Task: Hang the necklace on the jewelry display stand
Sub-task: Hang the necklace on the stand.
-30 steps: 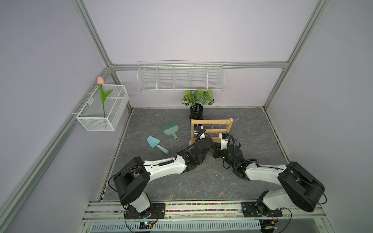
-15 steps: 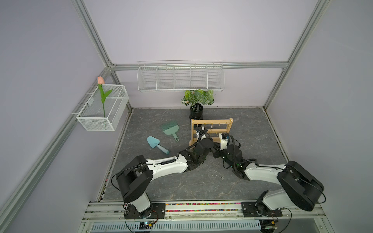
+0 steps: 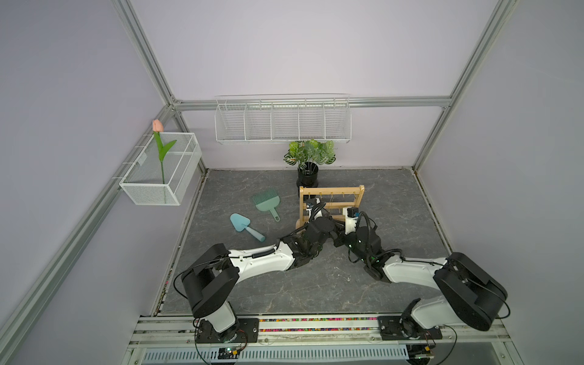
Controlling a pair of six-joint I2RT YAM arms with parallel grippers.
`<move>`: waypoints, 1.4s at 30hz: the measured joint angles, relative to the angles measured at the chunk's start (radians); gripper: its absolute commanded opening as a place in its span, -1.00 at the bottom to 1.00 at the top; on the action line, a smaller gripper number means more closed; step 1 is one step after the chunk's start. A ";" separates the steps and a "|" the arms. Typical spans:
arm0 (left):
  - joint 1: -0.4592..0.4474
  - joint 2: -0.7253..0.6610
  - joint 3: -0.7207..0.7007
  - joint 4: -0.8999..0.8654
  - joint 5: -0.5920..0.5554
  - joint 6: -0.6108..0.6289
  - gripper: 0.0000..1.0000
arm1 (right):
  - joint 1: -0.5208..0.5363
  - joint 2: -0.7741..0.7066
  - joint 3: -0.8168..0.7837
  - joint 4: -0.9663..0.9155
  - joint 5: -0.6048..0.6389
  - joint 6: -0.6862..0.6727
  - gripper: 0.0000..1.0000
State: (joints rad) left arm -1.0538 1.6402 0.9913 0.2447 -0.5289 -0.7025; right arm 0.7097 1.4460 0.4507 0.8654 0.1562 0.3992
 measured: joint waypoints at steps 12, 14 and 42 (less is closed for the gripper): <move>0.000 0.018 0.021 -0.035 -0.028 0.000 -1.00 | 0.000 0.000 -0.005 0.000 0.000 0.000 -0.46; 0.000 0.023 0.024 -0.037 -0.028 0.000 -1.00 | 0.000 0.000 -0.005 0.000 0.000 -0.001 -0.44; 0.000 -0.027 0.022 -0.071 -0.023 -0.004 -1.00 | 0.000 0.089 0.018 0.061 0.001 -0.003 -0.39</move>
State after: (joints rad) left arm -1.0538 1.6131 1.0134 0.1738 -0.5518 -0.7063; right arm 0.7097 1.5352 0.4683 0.9264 0.1574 0.3965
